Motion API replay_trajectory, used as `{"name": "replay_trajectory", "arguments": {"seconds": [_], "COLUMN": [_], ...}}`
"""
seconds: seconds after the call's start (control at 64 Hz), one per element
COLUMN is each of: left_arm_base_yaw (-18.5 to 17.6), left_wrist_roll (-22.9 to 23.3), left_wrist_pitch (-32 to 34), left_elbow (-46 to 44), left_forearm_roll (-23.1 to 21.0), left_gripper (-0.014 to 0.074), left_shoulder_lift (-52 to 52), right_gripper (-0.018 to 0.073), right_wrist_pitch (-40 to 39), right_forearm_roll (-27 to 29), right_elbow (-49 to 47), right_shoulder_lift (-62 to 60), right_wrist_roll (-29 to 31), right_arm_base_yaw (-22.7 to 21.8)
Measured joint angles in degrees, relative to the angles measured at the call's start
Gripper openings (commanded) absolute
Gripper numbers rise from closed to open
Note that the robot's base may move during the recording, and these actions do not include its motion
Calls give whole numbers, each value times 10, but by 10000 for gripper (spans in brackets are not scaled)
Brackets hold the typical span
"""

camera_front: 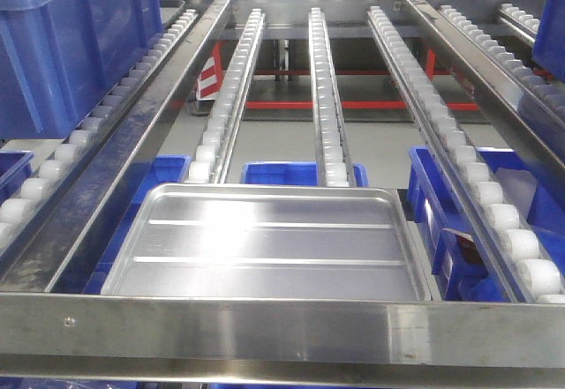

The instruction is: Grab silver tray and stack on right shelf

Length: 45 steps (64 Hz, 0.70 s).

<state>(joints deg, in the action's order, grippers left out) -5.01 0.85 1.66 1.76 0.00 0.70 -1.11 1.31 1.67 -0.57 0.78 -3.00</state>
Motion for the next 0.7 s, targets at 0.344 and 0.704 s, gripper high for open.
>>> {"name": "replay_trajectory", "arguments": {"seconds": [0.344,0.704], "left_arm_base_yaw": [0,0], "left_wrist_roll": [0,0], "left_wrist_pitch": [0,0], "left_elbow": [0,0], "left_forearm_roll": [0,0], "left_gripper": [-92,-92], "left_shoulder_lift": [0,0], "right_gripper": [57,57], "right_wrist_pitch": [0,-3], "right_forearm_roll": [0,0], "right_elbow": [0,0], "right_shoulder_lift": [0,0], "right_wrist_roll": [0,0], "right_arm_base_yaw": [0,0]}}
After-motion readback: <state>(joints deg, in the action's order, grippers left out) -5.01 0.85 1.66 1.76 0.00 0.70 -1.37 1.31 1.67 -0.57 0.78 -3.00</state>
